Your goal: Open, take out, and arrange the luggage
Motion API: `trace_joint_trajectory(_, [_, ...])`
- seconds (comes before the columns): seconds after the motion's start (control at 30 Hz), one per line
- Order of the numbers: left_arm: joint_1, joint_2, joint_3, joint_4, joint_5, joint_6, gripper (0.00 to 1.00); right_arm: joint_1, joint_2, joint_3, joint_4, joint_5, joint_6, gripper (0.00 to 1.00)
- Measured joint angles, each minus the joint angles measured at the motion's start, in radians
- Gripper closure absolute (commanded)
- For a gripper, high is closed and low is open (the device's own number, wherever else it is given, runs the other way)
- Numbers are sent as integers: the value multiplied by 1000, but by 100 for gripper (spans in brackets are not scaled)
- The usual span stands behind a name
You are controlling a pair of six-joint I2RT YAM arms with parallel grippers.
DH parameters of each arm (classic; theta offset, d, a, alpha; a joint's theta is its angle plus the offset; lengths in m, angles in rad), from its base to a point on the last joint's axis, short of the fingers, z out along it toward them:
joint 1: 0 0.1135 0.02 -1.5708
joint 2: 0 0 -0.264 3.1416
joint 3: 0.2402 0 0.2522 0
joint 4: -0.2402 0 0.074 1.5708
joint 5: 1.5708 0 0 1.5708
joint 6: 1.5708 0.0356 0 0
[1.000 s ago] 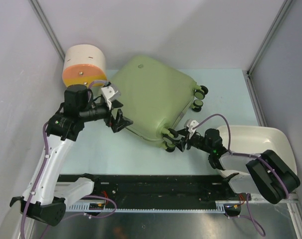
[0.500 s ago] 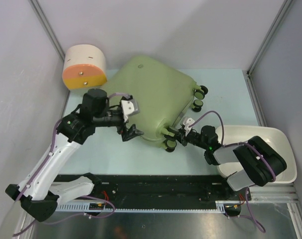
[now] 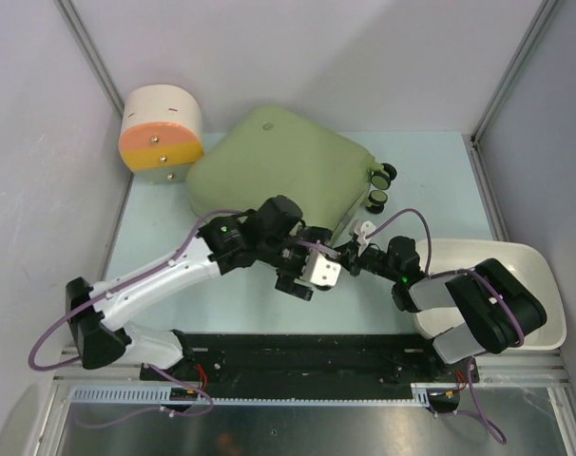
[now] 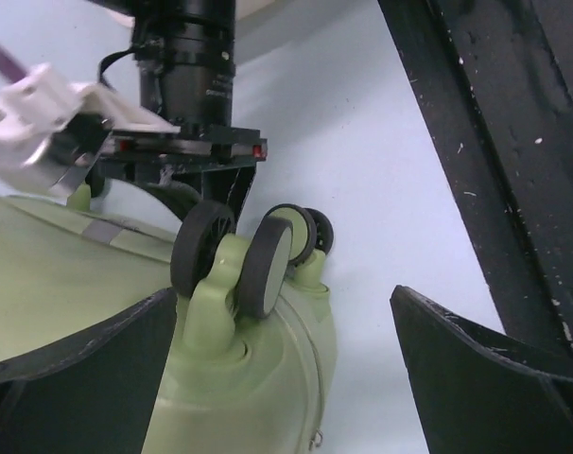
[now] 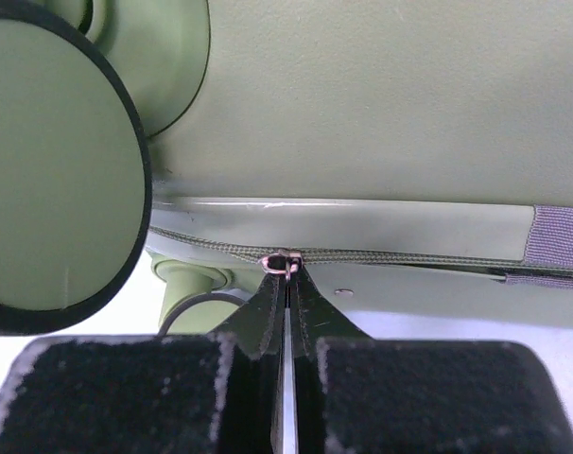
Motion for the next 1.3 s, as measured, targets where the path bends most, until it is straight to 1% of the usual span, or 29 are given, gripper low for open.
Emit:
trace_joint_trajectory(0.13, [-36, 60, 7, 0, -31, 90, 0, -3, 0, 0, 0, -6, 7, 100])
trace_joint_trajectory(0.33, [-49, 152, 59, 14, -57, 157, 2, -5, 0, 0, 0, -11, 11, 100])
trace_joint_trajectory(0.43, [-49, 184, 60, 37, -76, 177, 9, -7, 0, 0, 0, -15, 11, 100])
trace_joint_trajectory(0.47, [-49, 192, 60, 42, -82, 183, 16, -7, 0, 0, 0, -15, 11, 100])
trace_joint_trajectory(0.53, [-49, 211, 60, 53, -93, 203, 26, -8, 0, 0, 0, -16, 11, 100])
trace_joint_trajectory(0.57, [-49, 219, 60, 56, -101, 214, 37, -9, 0, 0, 0, -16, 11, 100])
trace_joint_trajectory(0.63, [-49, 231, 60, 58, -112, 229, 49, -9, 0, 0, 0, -18, 11, 100])
trace_joint_trajectory(0.67, [-50, 233, 60, 63, -111, 238, 61, -10, 0, 0, -1, -18, 11, 100])
trace_joint_trajectory(0.7, [-51, 231, 60, 74, -108, 243, 67, -11, 0, 0, -2, -18, 11, 100])
trace_joint_trajectory(0.73, [-54, 225, 60, 85, -104, 244, 77, -11, 0, 0, -2, -17, 10, 100])
trace_joint_trajectory(0.77, [-57, 216, 55, 85, -108, 246, 93, -13, 0, 0, -2, -15, 10, 100])
trace_joint_trajectory(0.8, [-58, 208, 48, 87, -108, 248, 100, -15, -1, 0, -2, -15, 8, 100])
trace_joint_trajectory(0.93, [-58, 164, -16, 146, -108, 270, 100, -39, -5, 1, -8, -24, 4, 100])
trace_joint_trajectory(1.07, [-60, 98, -100, 200, -108, 289, 100, -109, -15, 18, -38, -63, 0, 100])
trace_joint_trajectory(1.3, [-66, -21, -190, 148, -102, 316, 100, -184, -34, 89, -188, -63, -38, 100])
